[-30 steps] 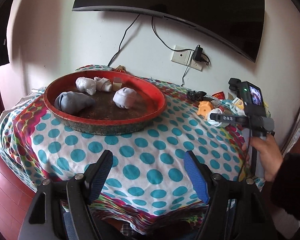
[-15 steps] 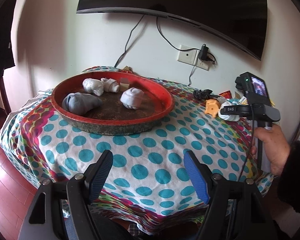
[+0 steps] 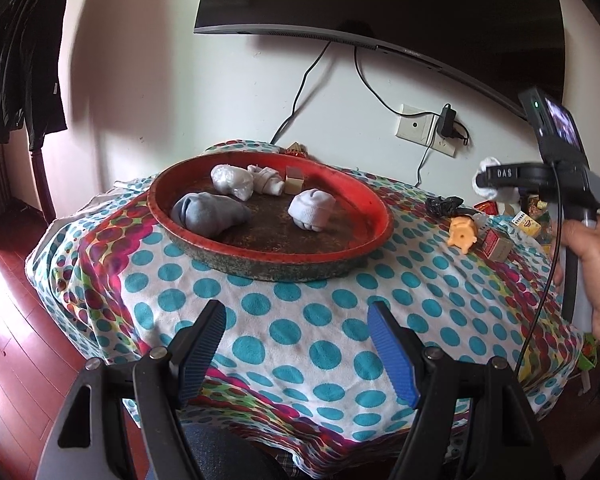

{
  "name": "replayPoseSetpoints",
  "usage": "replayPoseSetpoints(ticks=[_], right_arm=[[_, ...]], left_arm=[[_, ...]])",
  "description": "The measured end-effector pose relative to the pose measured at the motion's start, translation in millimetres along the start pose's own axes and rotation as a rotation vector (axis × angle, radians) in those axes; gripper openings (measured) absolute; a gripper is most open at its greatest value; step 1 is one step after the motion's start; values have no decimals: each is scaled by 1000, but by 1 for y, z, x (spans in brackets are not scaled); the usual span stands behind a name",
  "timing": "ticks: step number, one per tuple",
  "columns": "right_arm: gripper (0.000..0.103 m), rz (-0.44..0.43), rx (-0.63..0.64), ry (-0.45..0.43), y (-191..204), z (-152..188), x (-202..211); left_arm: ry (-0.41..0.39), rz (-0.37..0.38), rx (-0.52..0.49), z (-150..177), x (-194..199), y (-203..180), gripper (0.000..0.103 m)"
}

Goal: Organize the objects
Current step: 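Grasp the white folded cloth with the right gripper, then carry the white cloth into the red tray and open the right gripper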

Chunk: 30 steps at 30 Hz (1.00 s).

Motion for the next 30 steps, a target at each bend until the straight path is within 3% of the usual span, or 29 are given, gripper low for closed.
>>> replayPoseSetpoints(ticks=[21, 30], right_arm=[[41, -39, 46, -38, 41, -30, 12], [42, -127, 80, -64, 70, -38, 19]], left_arm=[[11, -14, 31, -3, -3, 9, 75], [10, -25, 58, -4, -4, 16, 75]])
Point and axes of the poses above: each gripper's, at about its wrist camera, not at the fingertips, and x roughly against the way its jaws point, y to its left, z to its underside, the point moved 3 cm from there along -x, roughly the way its jaws point, and after that the axes turned 10 degrees about x, right-handed, at the moved point
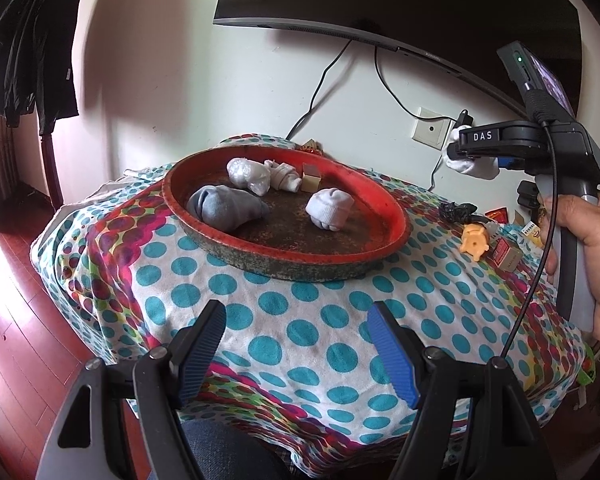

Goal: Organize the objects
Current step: 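Carry the white cloth into the red tray and open the right gripper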

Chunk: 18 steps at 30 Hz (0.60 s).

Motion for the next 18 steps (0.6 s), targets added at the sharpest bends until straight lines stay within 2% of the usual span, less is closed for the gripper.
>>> replayPoseSetpoints(ticks=[3, 8, 13, 18], right_arm=[[42, -72, 55, -14, 20, -3, 1], [42, -116, 157, -35, 58, -6, 7], [43, -228, 221, -43, 93, -9, 9], [43, -310, 286, -16, 132, -6, 6]], left_arm=[[-5, -6, 2, -1, 0, 1, 75], [-6, -11, 10, -1, 1, 2, 75], [-8, -18, 27, -2, 2, 6, 75], [-39, -120, 40, -6, 1, 17, 75]])
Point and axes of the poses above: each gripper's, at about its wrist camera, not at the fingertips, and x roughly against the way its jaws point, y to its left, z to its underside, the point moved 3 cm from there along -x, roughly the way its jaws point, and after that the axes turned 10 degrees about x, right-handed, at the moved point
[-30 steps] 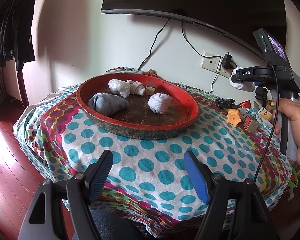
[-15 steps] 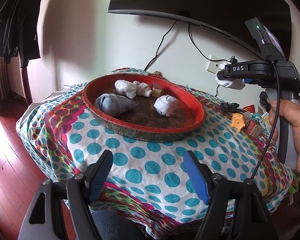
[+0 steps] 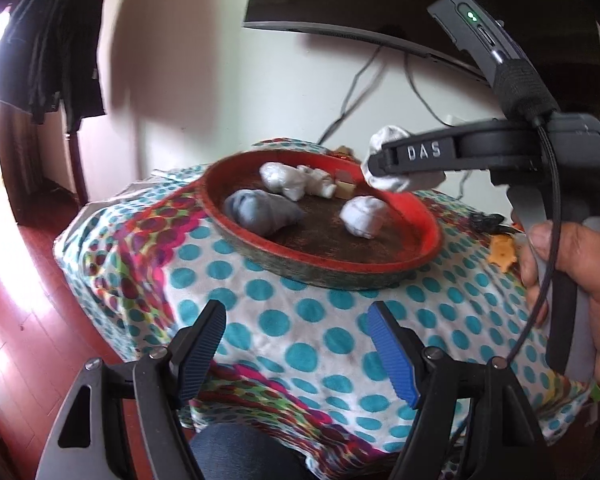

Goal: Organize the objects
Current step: 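Carry the white cloth into the red tray and open the right gripper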

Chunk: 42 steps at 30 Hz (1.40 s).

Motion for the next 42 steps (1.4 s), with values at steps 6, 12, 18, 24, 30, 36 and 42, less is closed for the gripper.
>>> replayPoseSetpoints(ticks=[6, 12, 18, 24, 30, 36, 42], right_arm=[[43, -55, 9, 30, 27, 4, -22], [43, -68, 5, 64, 39, 8, -41], [43, -97, -42, 103, 41, 14, -59], [43, -107, -59, 144, 41, 22, -73], [44, -109, -78, 171, 37, 29, -83], [45, -111, -89, 172, 36, 31, -87], [66, -85, -87, 103, 31, 27, -72]], left_arm=[[6, -51, 32, -3, -4, 14, 75], [34, -52, 27, -1, -8, 14, 75], [57, -59, 44, 0, -14, 17, 75], [66, -59, 46, 1, -15, 18, 75], [78, -58, 45, 2, -17, 18, 75], [80, -59, 49, 2, -19, 18, 75], [64, -37, 49, 0, -16, 17, 75]])
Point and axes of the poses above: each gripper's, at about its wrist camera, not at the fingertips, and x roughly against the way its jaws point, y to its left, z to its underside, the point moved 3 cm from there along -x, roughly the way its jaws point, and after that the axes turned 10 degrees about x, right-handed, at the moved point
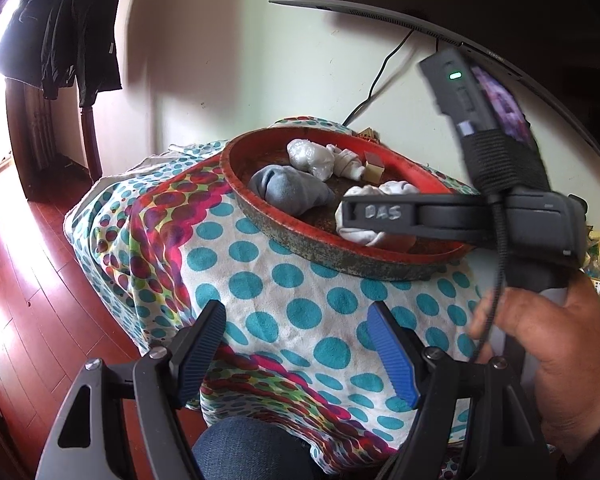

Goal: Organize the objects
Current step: 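Carry the white cloth into the red tray and open the right gripper, then move the left gripper to the orange toy figure and grasp it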

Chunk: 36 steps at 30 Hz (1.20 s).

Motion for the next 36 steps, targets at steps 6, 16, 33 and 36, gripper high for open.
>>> replayPoseSetpoints(ticks=[6, 16, 33, 36], right_arm=[[90, 72, -74, -141, -52, 12, 59], [91, 457, -480, -40, -249, 159, 109], [93, 522, -850, -96, -365, 280, 148], [98, 500, -904, -97, -372, 289, 147]], left_arm=[[-29, 61, 20, -2, 9, -4, 75], [-25, 219, -146, 15, 20, -48, 75], [31, 325, -486, 32, 16, -181, 75], [36, 347, -529, 22, 1, -224, 75]])
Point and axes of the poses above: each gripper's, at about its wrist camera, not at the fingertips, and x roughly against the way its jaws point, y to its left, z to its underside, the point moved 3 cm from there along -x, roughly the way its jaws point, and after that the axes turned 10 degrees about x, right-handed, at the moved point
